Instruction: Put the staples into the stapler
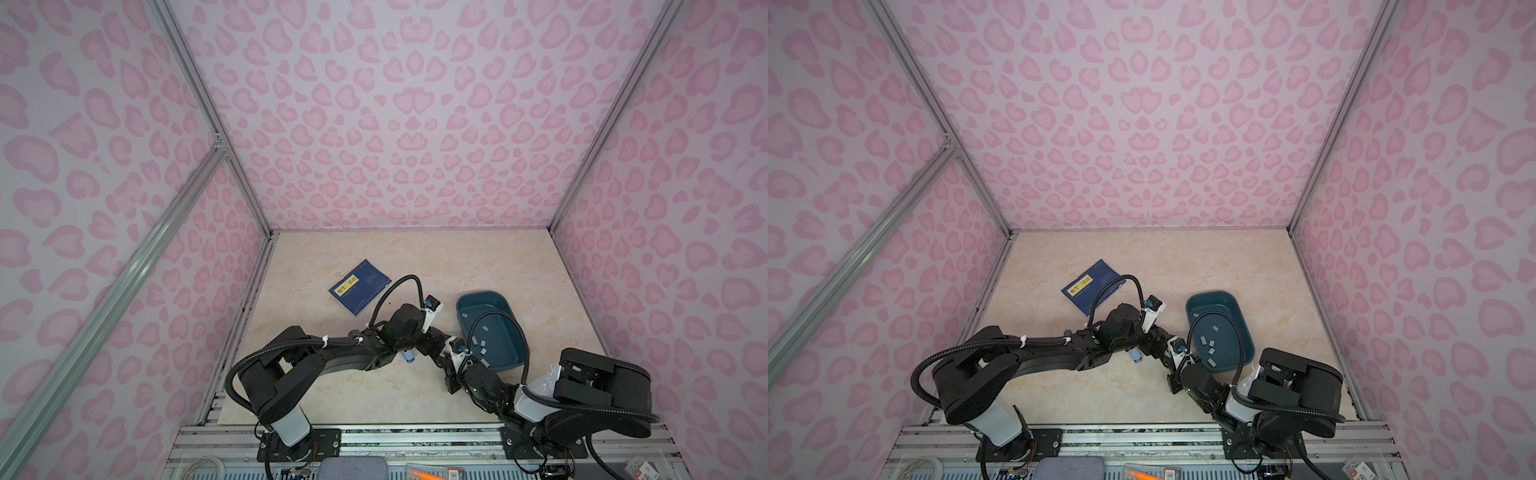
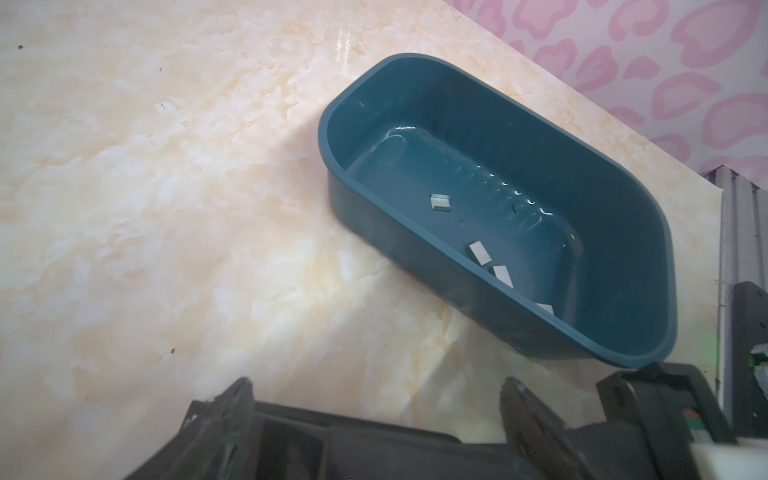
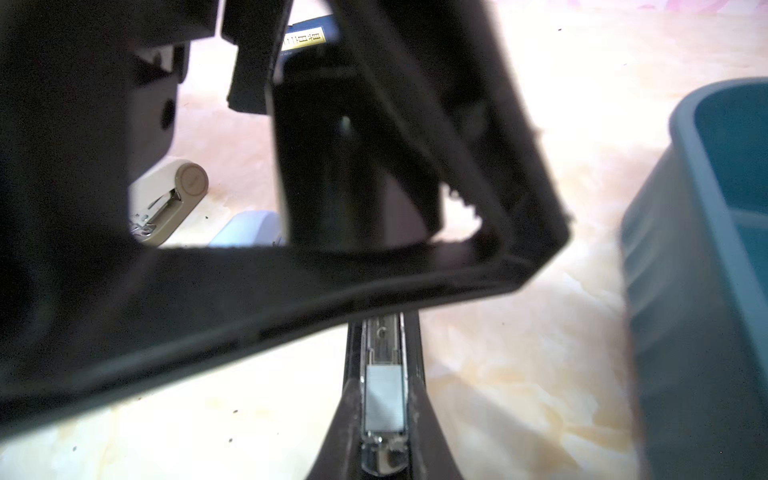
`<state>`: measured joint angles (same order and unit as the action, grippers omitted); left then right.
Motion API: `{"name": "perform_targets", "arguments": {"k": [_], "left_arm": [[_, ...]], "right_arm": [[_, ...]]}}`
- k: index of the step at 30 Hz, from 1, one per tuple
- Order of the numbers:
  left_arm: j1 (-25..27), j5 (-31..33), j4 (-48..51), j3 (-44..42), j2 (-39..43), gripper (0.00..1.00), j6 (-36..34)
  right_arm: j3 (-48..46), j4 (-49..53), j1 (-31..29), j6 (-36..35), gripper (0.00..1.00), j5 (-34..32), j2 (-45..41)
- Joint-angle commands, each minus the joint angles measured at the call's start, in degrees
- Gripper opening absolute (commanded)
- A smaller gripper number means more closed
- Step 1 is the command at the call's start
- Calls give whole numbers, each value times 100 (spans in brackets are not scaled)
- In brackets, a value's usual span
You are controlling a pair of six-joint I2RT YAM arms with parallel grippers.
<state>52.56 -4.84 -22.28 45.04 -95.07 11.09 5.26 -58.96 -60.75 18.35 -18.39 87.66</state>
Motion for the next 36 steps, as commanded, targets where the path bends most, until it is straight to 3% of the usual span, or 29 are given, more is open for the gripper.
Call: {"name": "perform_targets", "arguments": {"k": [1, 13, 20, 26, 36], "left_arm": [[9, 55, 150, -7, 191, 99, -90], [-231, -248, 449, 208, 660, 98, 149], [-411, 44, 523, 173, 636, 98, 419], [-461, 270, 468, 68, 356, 98, 621], [-445, 540, 347, -24, -1, 99, 727]], "right_arm": [[-48, -342, -2, -11, 5, -120, 45], [-55, -459, 15, 45, 5, -143, 175], [-59, -577, 24, 49, 5, -79, 252], [-33, -365, 24, 70, 28, 20, 39], [-113, 1326, 17, 20, 43, -206, -1869]]}}
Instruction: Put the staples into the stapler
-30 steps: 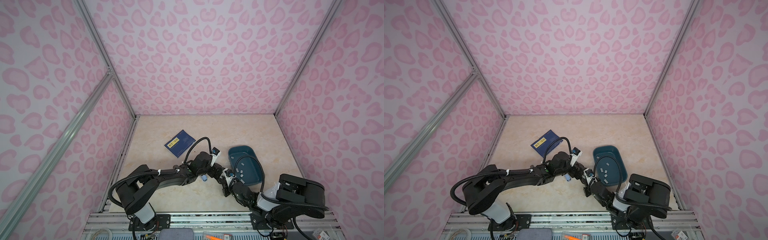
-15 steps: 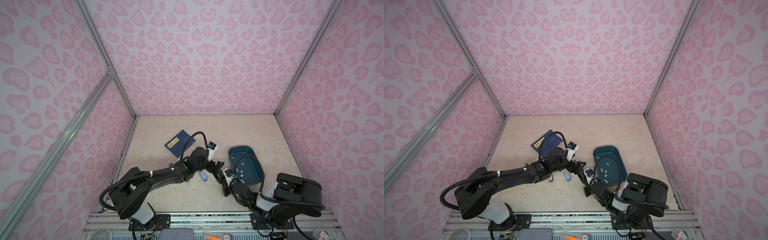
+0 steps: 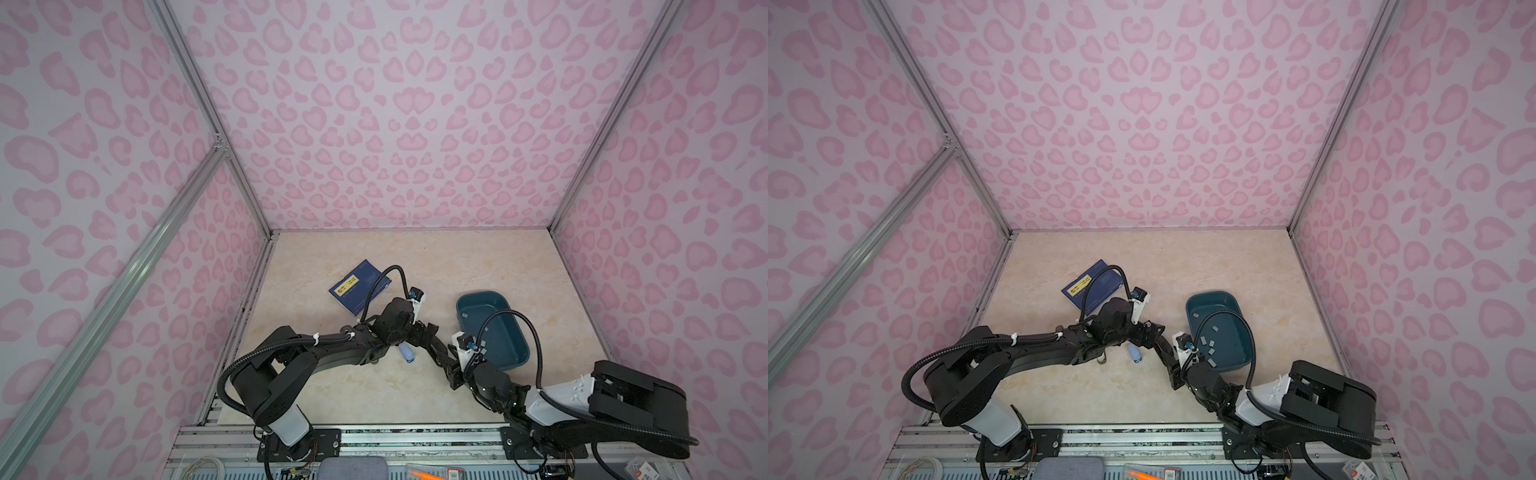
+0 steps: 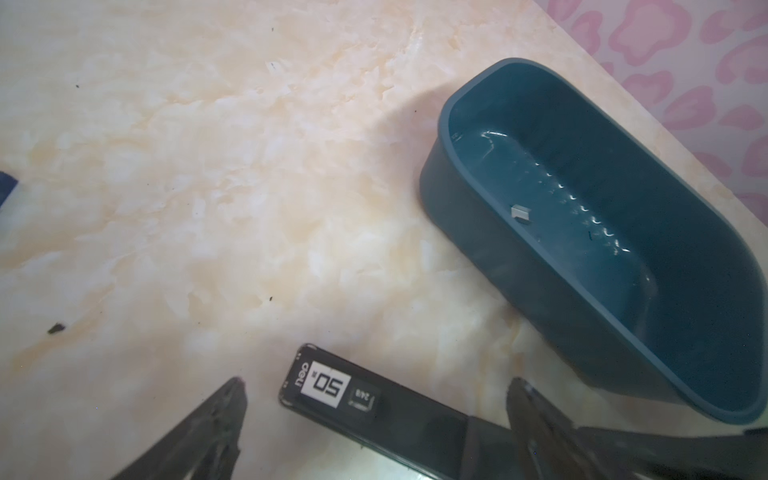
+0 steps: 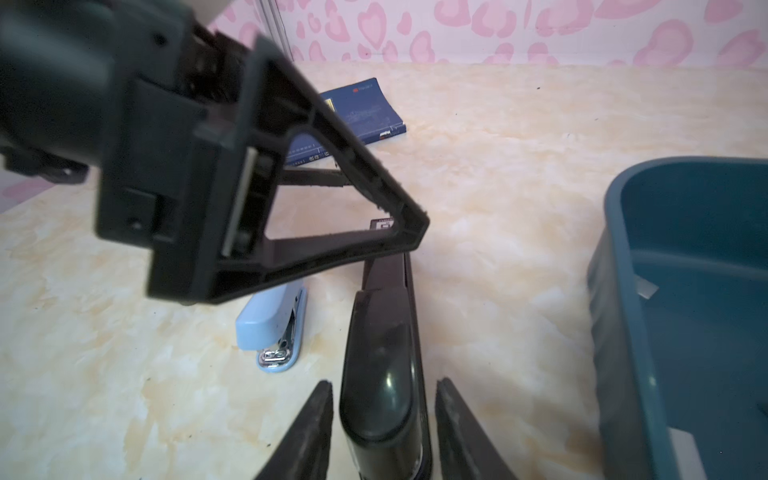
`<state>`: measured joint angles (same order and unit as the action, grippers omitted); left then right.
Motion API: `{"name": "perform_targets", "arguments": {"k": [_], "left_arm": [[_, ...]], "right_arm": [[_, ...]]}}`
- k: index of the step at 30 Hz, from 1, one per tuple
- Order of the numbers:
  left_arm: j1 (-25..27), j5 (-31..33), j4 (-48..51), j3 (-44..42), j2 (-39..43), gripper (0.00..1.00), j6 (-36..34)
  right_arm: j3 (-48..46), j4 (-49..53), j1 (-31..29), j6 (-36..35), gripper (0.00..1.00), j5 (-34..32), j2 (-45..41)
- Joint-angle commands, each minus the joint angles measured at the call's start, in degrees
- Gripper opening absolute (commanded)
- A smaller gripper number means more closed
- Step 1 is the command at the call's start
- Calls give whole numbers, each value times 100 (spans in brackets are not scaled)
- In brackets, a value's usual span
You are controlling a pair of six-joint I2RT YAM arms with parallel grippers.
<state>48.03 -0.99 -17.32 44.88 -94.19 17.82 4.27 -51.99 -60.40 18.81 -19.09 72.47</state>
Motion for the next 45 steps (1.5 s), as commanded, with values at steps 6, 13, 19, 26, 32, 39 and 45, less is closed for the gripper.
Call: {"name": "perform_targets", "arguments": {"k": [6, 13, 19, 26, 32, 39, 45], "left_arm": [[40, 290, -236, -55, -300, 100, 132], [94, 389, -298, -51, -464, 100, 177], [110, 431, -341, -67, -589, 99, 213], [123, 445, -404, -122, -634, 98, 239], [132, 451, -456, -153, -677, 98, 250], [144, 460, -491, -172, -715, 98, 244], [142, 510, -459, -149, -668, 98, 213]], "right_arm": [[246, 1906, 17, -129, 34, -12, -1591], [536, 2077, 80, -77, 28, 179, -1294], [787, 2041, 77, -36, 23, 327, -756], [926, 1852, 100, 35, 21, 360, -190], [855, 1416, 107, 178, 16, 340, 499], [727, 980, 31, 292, 14, 189, 1035], [731, 930, -45, 313, 14, 94, 1029]]}}
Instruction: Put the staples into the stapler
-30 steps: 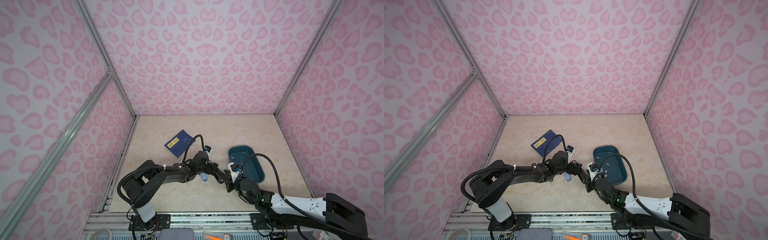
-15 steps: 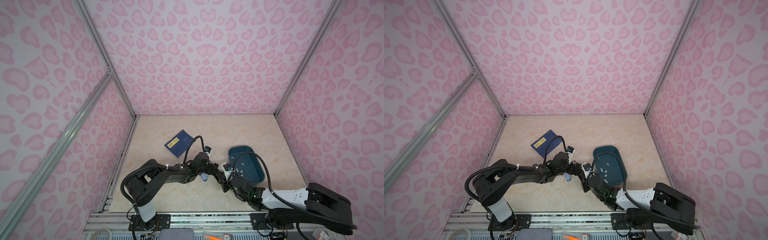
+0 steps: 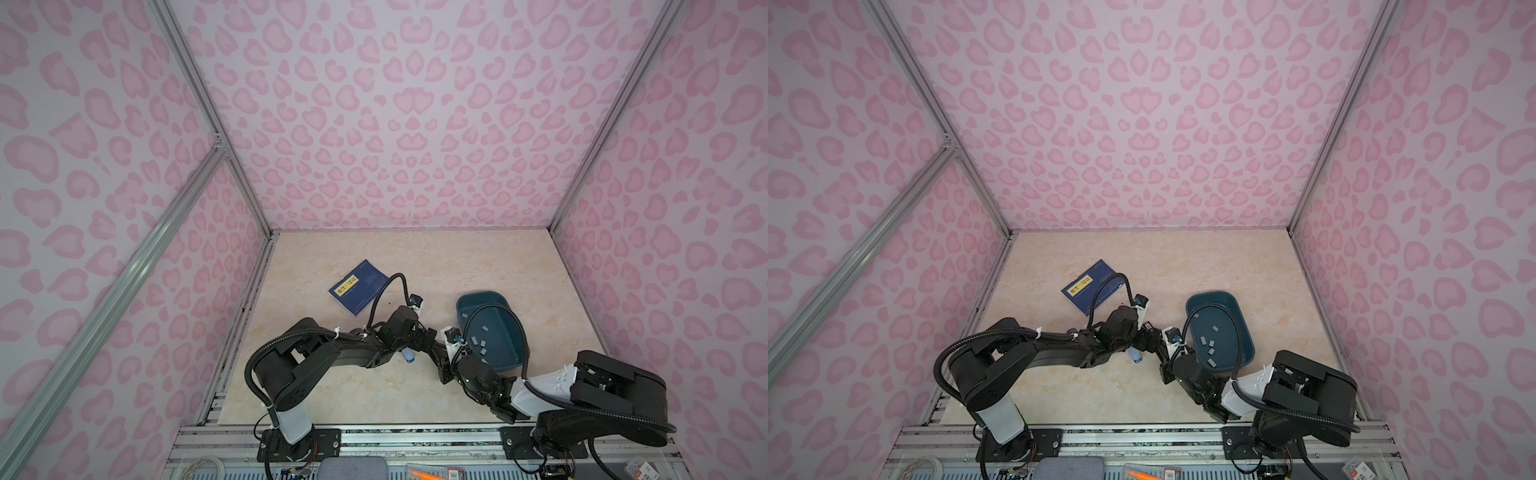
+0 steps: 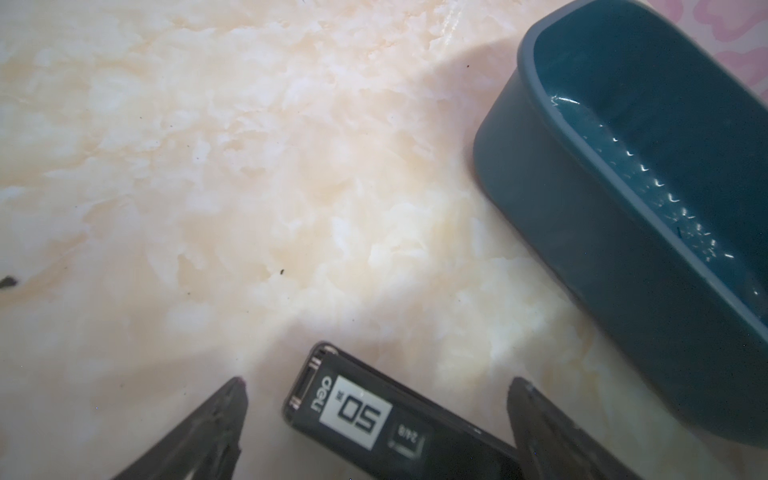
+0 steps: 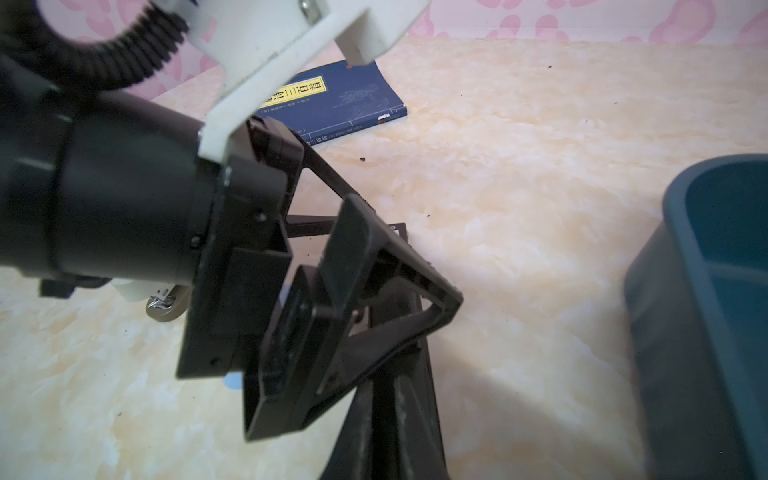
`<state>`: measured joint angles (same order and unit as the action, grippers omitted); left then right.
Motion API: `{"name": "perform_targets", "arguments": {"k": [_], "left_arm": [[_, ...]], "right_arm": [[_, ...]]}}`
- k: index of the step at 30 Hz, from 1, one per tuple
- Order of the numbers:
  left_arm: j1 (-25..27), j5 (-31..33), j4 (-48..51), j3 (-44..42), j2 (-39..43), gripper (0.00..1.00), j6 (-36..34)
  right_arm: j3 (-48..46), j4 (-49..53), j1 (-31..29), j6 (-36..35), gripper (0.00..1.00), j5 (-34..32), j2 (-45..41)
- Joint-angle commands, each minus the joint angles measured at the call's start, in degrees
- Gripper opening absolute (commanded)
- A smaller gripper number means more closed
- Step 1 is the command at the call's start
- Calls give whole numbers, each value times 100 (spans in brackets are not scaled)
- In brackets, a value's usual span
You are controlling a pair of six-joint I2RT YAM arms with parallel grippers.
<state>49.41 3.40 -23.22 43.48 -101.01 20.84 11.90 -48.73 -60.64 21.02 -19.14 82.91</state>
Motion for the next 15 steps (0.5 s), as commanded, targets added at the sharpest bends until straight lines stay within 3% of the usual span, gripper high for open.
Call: {"name": "perform_targets", "arguments": {"k": [1, 3, 8, 14, 15], "left_arm": [[2, 81, 149, 9, 28, 98, -93], [1, 136, 209, 52, 92, 98, -115], [-27, 390, 485, 162, 547, 99, -248], [-92, 1037, 867, 106, 1705, 99, -291], [-105, 1180, 938, 71, 1955, 99, -273]], "right_arm": [[-5, 674, -23, 82, 15, 79, -96], [95, 947, -24, 85, 18, -4, -336], [655, 2306, 12, 113, 37, -401, -984], [1362, 3663, 202, 334, 57, -871, -1590], [1519, 3980, 266, 516, 91, -1066, -1655]]}}
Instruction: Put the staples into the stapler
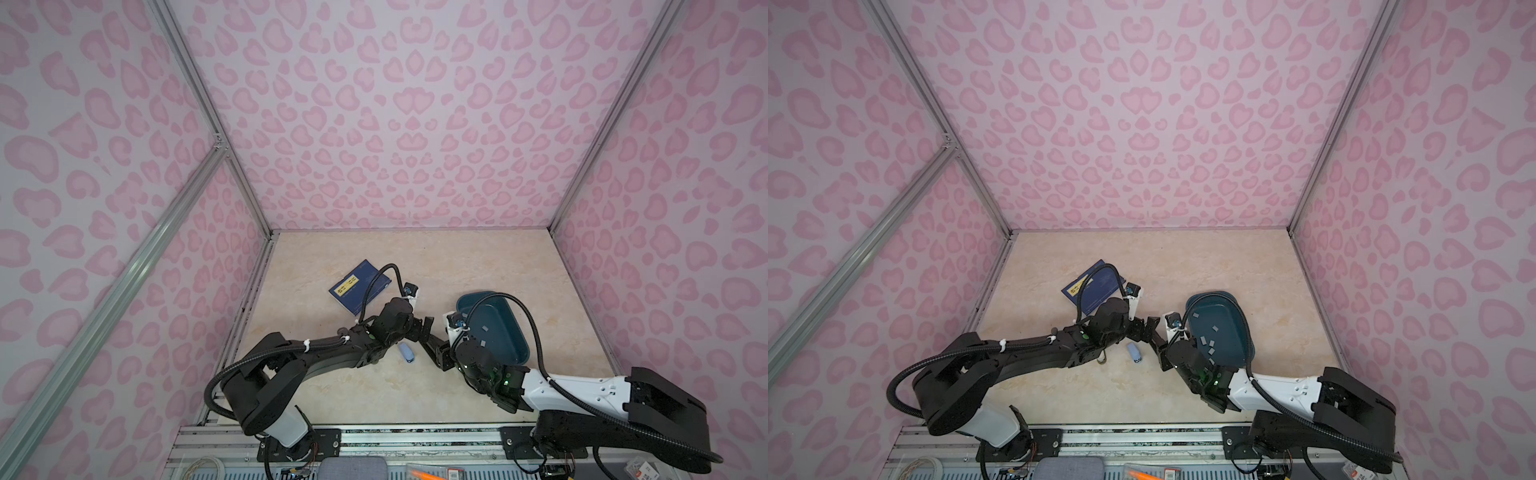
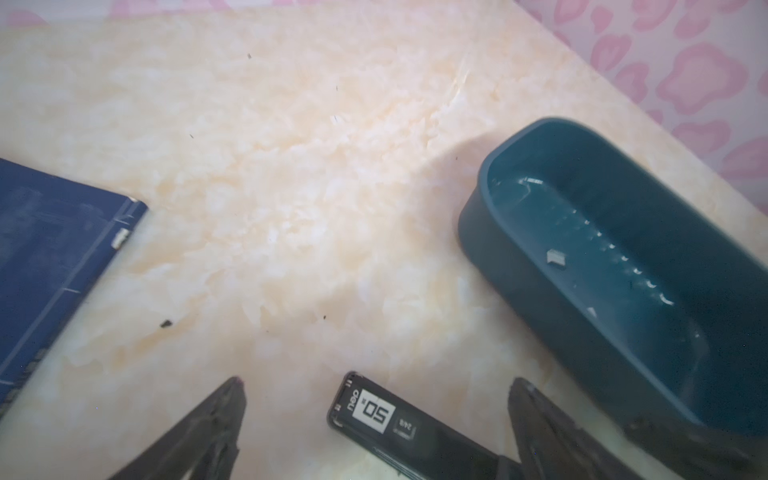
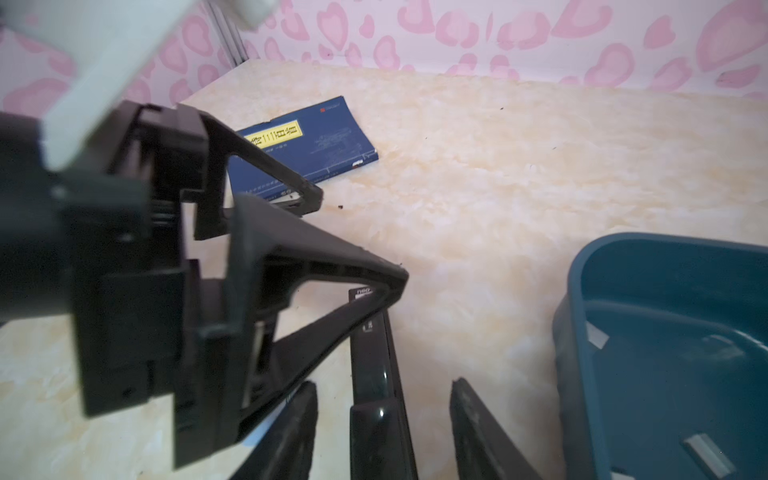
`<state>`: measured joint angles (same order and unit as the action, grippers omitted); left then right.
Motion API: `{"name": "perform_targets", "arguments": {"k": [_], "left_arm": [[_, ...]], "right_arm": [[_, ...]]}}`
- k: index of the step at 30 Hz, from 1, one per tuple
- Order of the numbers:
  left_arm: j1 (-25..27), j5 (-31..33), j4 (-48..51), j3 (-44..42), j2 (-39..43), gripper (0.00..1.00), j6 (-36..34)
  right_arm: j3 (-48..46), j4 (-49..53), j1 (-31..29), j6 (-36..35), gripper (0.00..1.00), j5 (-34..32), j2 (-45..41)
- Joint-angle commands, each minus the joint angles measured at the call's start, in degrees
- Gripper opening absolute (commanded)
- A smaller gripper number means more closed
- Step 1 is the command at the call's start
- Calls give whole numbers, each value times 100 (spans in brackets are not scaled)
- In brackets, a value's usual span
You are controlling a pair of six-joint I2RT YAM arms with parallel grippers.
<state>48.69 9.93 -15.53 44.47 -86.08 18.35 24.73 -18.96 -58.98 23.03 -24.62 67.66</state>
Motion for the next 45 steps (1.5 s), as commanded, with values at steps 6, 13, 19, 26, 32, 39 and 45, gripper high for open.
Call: {"name": "perform_targets", "arguments": {"k": [6, 13, 19, 26, 32, 39, 45], "left_arm": [[-61, 2301, 428, -683, 2579, 100, 217], [-241, 4360, 1037, -1132, 3658, 96, -480], [-514, 4357, 1499, -1863, 5134, 96, -7], [-897, 4857, 1203, -3263, 8132, 96, -788], [-974, 4705, 1055, -3945, 8772, 96, -1287], [-1890, 4056, 36, -3954, 7170, 96, -1307], [-3329, 2980, -756, -3803, 5297, 96, -599]], "right_arm": [[2046, 4029, 536, 1770, 97, -1918, -248], [1986, 2493, 915, -59, 97, -2300, -1087], [776, 1352, 3048, -873, 97, -2078, -1884], [-339, 2448, 7176, 1308, 95, 1539, -2493], [-57, 2609, 7401, 1279, 86, 2471, -1273], [8, 2482, 7388, 1331, 75, 3664, -316], [-160, 1866, 7318, 1643, 72, 4436, 178]]}}
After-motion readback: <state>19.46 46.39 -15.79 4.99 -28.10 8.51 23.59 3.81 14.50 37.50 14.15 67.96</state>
